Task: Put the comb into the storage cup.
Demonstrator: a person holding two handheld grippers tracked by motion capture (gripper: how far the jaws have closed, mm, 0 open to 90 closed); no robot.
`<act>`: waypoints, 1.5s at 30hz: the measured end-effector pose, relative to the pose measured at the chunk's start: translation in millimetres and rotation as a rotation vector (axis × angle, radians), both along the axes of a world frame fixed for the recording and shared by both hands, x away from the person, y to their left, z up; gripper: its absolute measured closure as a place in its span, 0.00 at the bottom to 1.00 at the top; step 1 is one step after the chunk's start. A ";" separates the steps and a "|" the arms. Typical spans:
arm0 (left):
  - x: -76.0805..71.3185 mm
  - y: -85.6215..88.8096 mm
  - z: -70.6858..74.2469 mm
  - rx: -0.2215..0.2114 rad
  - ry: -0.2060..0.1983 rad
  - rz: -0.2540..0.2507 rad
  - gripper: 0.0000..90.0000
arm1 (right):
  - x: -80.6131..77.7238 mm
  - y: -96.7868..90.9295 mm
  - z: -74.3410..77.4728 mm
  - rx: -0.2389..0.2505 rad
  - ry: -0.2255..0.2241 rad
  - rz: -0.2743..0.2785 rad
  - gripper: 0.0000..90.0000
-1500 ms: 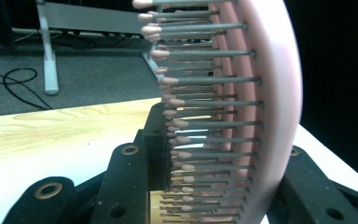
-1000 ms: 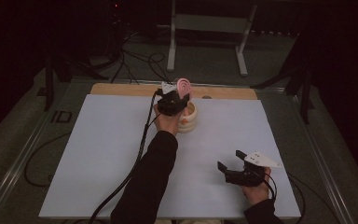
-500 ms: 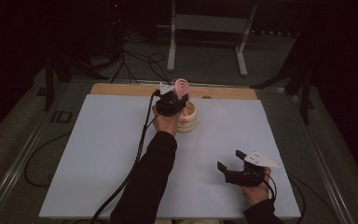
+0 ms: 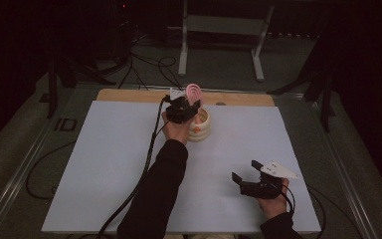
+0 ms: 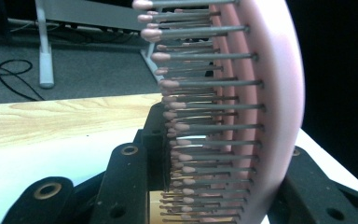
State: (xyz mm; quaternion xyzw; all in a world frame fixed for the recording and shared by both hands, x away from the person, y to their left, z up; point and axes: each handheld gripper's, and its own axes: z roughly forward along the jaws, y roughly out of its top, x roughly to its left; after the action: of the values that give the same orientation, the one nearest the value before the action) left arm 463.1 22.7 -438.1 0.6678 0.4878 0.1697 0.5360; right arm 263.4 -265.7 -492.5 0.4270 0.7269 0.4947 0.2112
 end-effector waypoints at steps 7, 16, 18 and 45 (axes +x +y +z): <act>1.4 3.5 -0.3 -0.001 0.012 0.000 0.71 | 0.1 0.6 -0.3 -0.002 0.002 0.002 0.10; 2.3 6.6 -0.7 0.022 0.013 -0.003 0.70 | -0.2 0.7 -0.2 -0.001 0.003 0.000 0.10; 2.5 7.0 -0.7 0.026 0.015 -0.004 0.70 | -0.3 1.0 -0.3 -0.002 0.004 0.001 0.10; 3.4 10.3 -4.1 0.099 0.030 -0.002 0.57 | -0.3 0.7 -0.1 -0.001 0.002 -0.001 0.10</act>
State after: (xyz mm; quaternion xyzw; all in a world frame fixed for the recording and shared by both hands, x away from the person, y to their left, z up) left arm 466.5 33.0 -442.2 0.6965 0.4862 0.1828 0.4951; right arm 263.1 -265.0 -492.7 0.4278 0.7270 0.4938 0.2110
